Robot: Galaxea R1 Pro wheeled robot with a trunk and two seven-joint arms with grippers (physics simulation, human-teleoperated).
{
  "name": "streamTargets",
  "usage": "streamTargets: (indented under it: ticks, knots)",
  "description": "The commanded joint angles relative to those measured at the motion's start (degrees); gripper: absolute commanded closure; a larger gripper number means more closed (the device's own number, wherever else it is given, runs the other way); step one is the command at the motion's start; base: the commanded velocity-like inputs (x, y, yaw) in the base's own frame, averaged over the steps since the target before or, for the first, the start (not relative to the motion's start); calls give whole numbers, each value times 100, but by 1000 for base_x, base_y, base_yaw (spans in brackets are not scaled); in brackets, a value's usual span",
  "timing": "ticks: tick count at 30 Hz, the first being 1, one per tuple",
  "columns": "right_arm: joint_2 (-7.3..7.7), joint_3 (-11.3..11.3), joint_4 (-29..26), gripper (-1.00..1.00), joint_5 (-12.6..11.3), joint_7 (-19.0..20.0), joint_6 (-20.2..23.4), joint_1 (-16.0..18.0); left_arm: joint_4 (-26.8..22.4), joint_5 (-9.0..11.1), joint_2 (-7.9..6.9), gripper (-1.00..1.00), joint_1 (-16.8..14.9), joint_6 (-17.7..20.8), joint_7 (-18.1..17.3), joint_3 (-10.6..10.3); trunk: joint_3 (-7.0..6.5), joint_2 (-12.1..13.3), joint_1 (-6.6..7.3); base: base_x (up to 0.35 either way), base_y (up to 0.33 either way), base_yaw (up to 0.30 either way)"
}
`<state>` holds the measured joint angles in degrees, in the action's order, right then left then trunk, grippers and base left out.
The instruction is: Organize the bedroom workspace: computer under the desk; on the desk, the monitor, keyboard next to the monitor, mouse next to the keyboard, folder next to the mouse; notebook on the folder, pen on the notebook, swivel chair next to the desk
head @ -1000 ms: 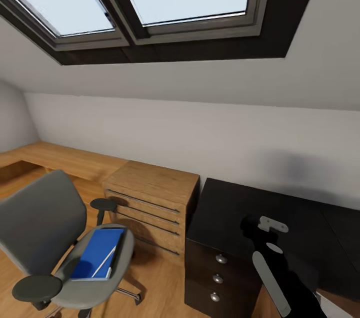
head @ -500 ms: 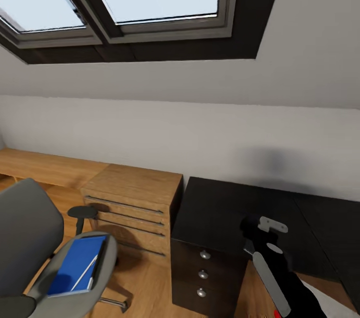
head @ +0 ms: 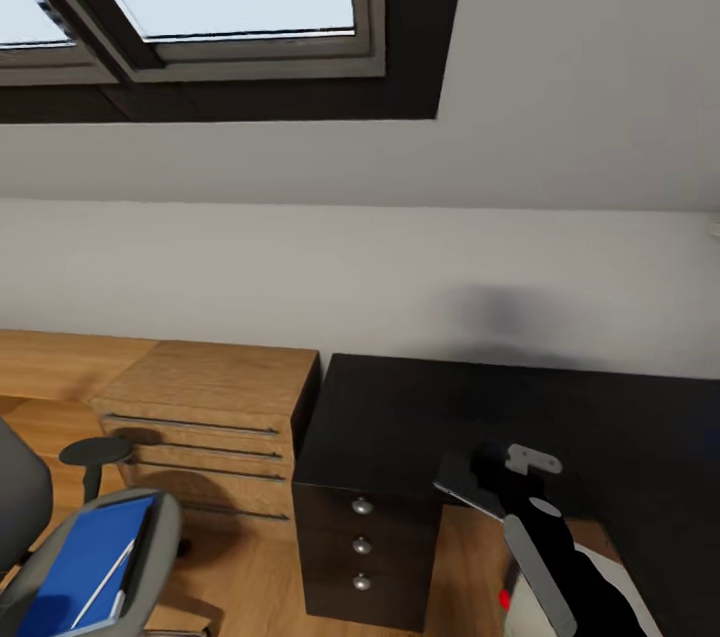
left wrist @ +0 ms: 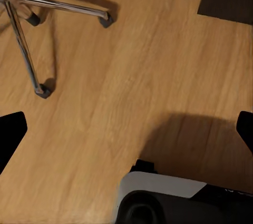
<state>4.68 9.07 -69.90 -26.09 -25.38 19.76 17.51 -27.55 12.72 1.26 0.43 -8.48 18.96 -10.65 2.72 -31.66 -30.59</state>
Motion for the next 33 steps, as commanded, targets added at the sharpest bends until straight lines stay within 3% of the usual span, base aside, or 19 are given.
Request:
streamTargets:
  ticks: [1,7,15,33]
  knots:
    - [7,23,20,100,-53,4,2,7,45,62,-9,-100,1,-2,46,-43,10,-10,-3,0,-320,-297]
    - [4,38,16,100,-46,73,2,7,455,68,-12,-100,7,-15,43,-43,11,-10,-3,0,-338,-163]
    - [5,27,32,100,-33,43,4,7,513,64,6,-100,3,-57,42,-41,11,-10,-3,0,-16,-2]
    - [31,-28,301,100,-29,42,-94,14,513,64,6,-100,3,-57,46,-42,-43,-10,-3,0,0,-270]
